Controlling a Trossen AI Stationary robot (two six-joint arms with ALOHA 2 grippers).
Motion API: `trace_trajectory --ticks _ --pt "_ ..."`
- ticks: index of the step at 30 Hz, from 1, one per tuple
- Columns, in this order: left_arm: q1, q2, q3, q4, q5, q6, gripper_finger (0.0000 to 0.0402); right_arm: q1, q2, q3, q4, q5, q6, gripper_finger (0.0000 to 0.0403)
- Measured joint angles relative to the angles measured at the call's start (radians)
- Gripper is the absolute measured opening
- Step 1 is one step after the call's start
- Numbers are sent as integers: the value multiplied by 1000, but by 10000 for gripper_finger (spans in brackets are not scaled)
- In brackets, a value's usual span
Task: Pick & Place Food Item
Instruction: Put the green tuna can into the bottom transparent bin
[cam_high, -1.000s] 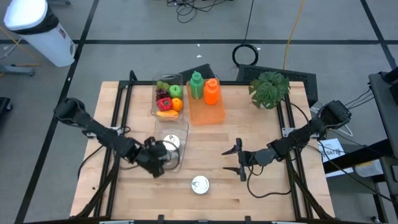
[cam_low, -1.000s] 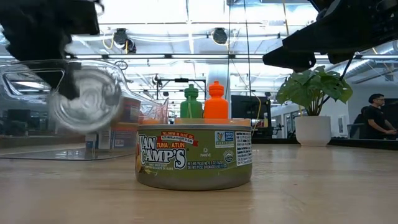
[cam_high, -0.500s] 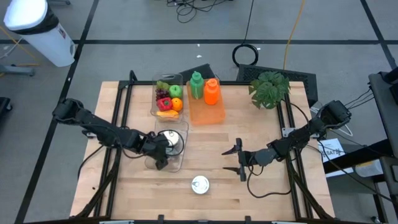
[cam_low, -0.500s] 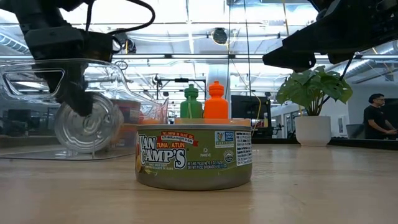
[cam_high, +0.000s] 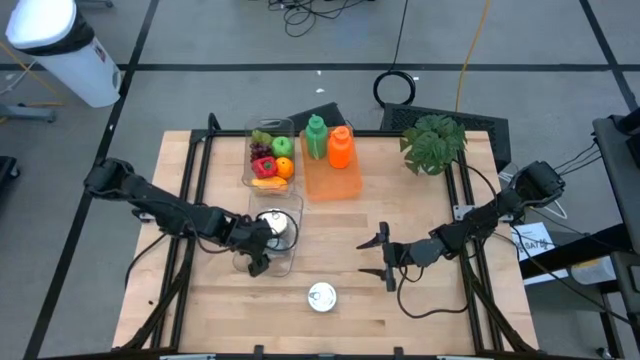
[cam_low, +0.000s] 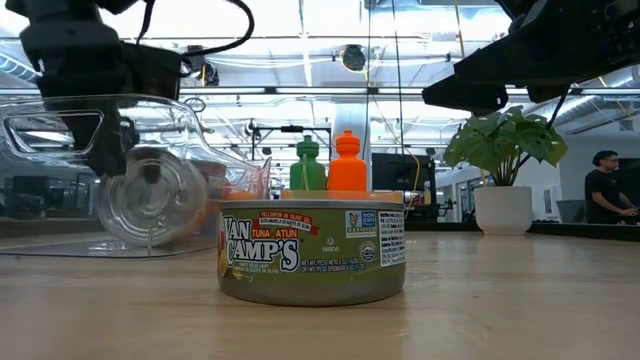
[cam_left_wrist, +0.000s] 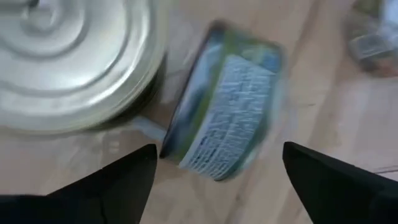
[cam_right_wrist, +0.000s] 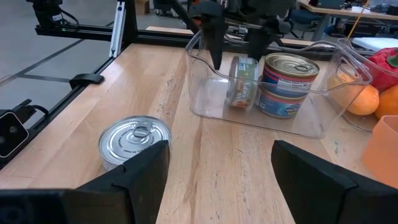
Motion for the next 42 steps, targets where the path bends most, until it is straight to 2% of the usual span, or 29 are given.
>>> trace_trajectory --ticks 9,12,15,19,21,23,27,32,34,38,42 --pt "-12 -163 64 -54 -52 57 327 0 0 0 0 0 0 265" --pt "-34 -220 69 30 -128 69 322 0 0 0 0 0 0 265" --pt "-86 -216 71 220 -203 148 322 0 0 0 0 0 0 265" --pt "-133 -82 72 481 -206 247 325 0 0 0 0 0 0 265" --pt "-150 -3 70 563 -176 294 324 0 0 0 0 0 0 265" --pt "-158 89 117 608 -156 319 320 0 0 0 0 0 0 265" --pt "-167 270 230 586 -238 335 310 0 0 0 0 0 0 265" --pt "-168 466 381 573 -227 505 297 0 0 0 0 0 0 265" --pt "-169 528 428 522 -229 544 292 0 0 0 0 0 0 265" --pt "-144 594 491 426 -280 517 282 0 0 0 0 0 0 265" --pt "-112 604 495 357 -263 445 272 0 0 0 0 0 0 265"
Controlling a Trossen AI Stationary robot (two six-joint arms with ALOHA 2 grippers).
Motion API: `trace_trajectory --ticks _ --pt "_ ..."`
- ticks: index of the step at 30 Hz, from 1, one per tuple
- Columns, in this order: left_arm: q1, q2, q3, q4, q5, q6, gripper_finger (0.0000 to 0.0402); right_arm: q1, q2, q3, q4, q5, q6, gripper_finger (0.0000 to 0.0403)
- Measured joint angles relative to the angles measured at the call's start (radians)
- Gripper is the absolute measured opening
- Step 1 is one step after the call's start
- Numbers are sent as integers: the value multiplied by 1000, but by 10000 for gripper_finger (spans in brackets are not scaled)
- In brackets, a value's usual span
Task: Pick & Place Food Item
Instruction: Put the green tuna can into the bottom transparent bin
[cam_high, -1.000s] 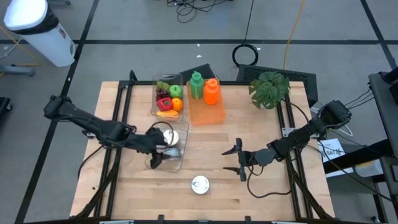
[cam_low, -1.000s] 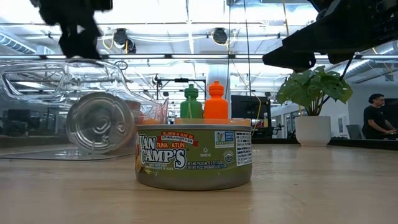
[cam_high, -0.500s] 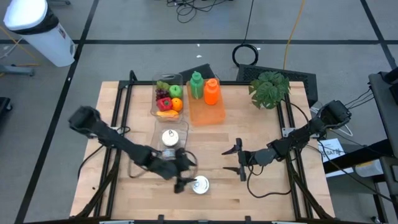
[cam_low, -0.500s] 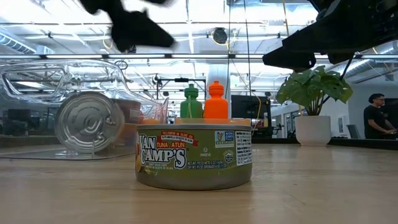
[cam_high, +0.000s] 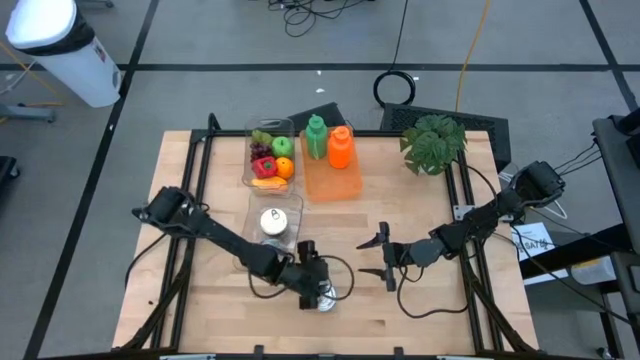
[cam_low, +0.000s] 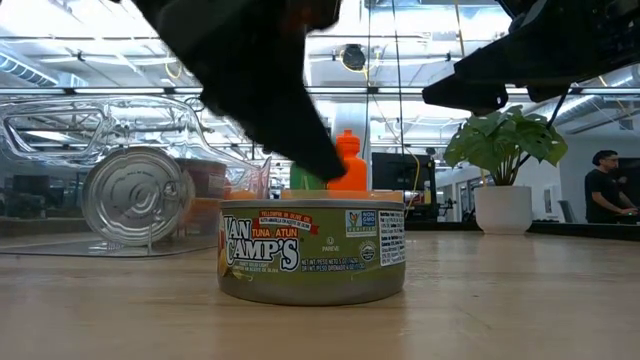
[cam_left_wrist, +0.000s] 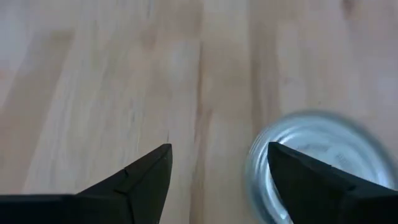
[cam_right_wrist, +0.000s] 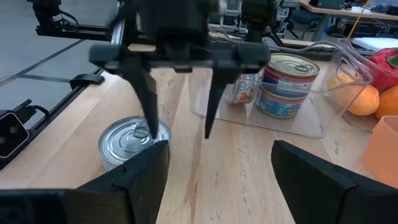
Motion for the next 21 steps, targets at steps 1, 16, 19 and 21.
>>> trace_trajectory --ticks 1,16,19,21 --pt "7 1 0 -25 12 -17 270 0 0 0 0 0 0 265" --pt "41 -2 -31 -106 44 -120 235 0 0 0 0 0 0 265" --pt "59 -4 -62 -110 33 -180 221 0 0 0 0 0 0 265" --pt "74 -6 -83 -104 33 -234 208 0 0 0 0 0 0 265"
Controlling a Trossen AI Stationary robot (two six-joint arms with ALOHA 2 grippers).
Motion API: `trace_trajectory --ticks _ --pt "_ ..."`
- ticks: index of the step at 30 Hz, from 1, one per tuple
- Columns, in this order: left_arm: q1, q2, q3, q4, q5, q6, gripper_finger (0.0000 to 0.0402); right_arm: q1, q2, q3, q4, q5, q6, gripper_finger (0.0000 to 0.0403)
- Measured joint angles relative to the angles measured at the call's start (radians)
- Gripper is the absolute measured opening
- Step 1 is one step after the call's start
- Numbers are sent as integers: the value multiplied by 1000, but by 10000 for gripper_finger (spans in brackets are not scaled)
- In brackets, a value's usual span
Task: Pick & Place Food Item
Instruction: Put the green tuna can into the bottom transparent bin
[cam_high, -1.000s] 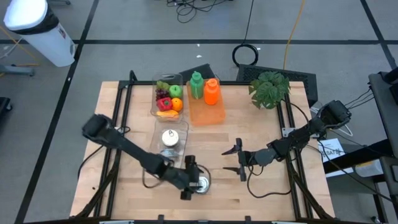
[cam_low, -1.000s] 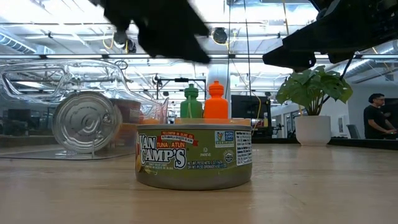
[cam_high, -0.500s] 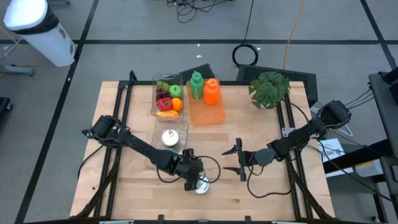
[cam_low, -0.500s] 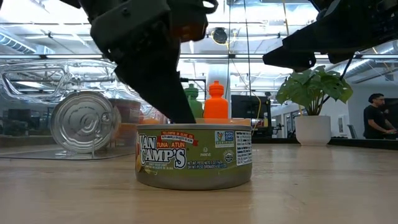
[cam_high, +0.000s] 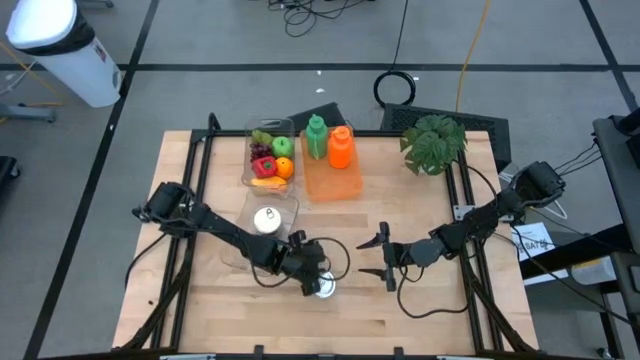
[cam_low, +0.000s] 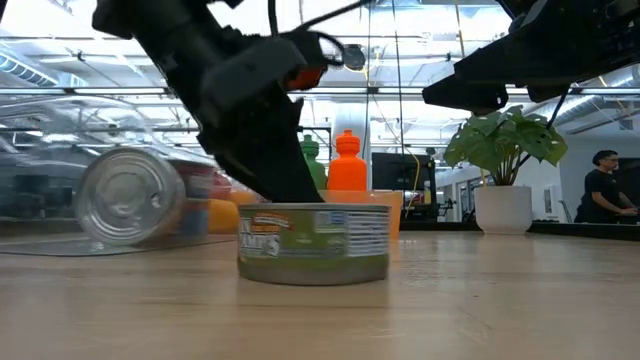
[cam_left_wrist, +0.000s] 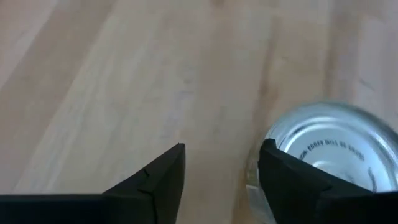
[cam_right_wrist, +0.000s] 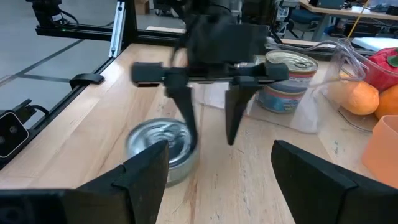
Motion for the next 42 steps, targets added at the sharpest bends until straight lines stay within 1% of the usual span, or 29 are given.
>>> trace_trajectory --ticks 5,10,12,18,20,22,24,26,29,32,35,38,42 --pt "33 0 -39 -2 -7 -105 163 0 0 0 0 0 0 265" --pt "53 6 -49 -22 63 -122 113 0 0 0 0 0 0 265" --pt "55 5 -49 -18 74 -122 93 0 0 0 0 0 0 265" --pt "65 5 -48 -9 49 -66 41 0 0 0 0 0 0 265" --pt "64 5 -48 3 17 -39 32 0 0 0 0 0 0 265" --pt "64 7 -49 19 -6 -19 31 0 0 0 0 0 0 265" --pt "64 5 -50 49 -17 -16 44 0 0 0 0 0 0 265" --pt "65 -4 -50 82 -33 -17 71 0 0 0 0 0 0 265" --pt "65 -34 -50 113 -46 8 125 0 0 0 0 0 0 265" --pt "60 -56 -50 93 -50 14 182 0 0 0 0 0 0 265" --pt "56 -87 -50 59 -51 6 227 0 0 0 0 0 0 265" --pt "54 -118 -49 32 -57 13 257 0 0 0 0 0 0 265" --pt "57 -140 -49 48 -60 9 282 0 0 0 0 0 0 265"
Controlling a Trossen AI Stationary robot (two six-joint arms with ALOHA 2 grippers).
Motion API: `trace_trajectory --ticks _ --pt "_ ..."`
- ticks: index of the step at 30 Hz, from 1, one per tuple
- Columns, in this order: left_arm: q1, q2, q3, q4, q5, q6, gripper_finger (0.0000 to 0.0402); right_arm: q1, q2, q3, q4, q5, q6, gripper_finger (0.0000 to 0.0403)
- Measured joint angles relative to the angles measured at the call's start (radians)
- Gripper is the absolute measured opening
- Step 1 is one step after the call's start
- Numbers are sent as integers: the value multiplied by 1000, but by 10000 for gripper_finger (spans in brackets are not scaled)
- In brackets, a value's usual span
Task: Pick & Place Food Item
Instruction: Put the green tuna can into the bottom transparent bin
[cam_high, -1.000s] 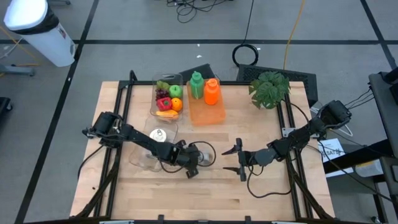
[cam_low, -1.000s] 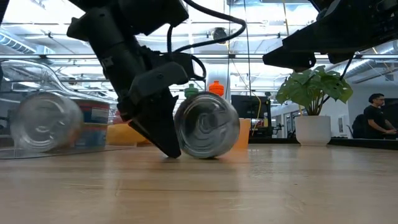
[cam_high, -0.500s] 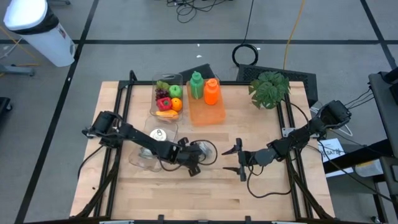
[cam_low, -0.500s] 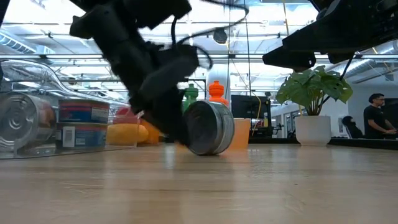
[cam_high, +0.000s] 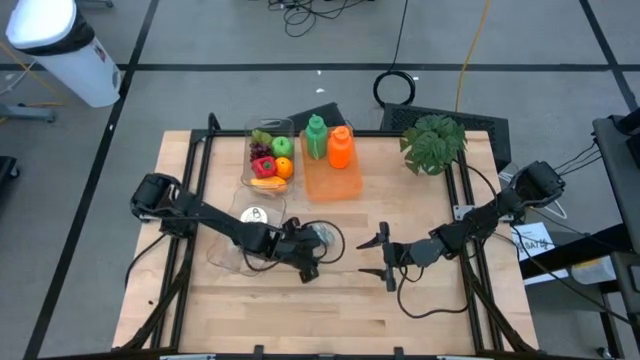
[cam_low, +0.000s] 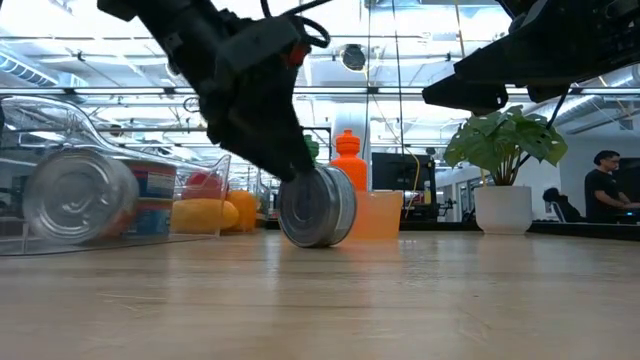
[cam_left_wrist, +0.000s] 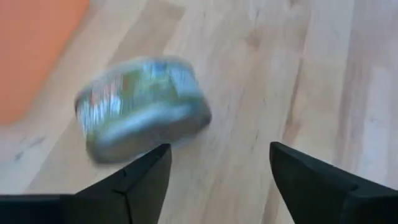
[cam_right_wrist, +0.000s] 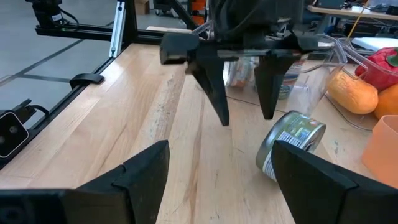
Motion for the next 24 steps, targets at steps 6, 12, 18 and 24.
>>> trace_trajectory --ticks 6,12,18,24 --pt "46 -1 33 -55 52 227 289 0 0 0 0 0 0 265" --pt "90 -1 80 -134 49 425 275 0 0 0 0 0 0 265" --pt "99 -1 82 -146 -12 575 262 0 0 0 0 0 0 265" --pt "100 -1 82 -114 -100 832 248 0 0 0 0 0 0 265"
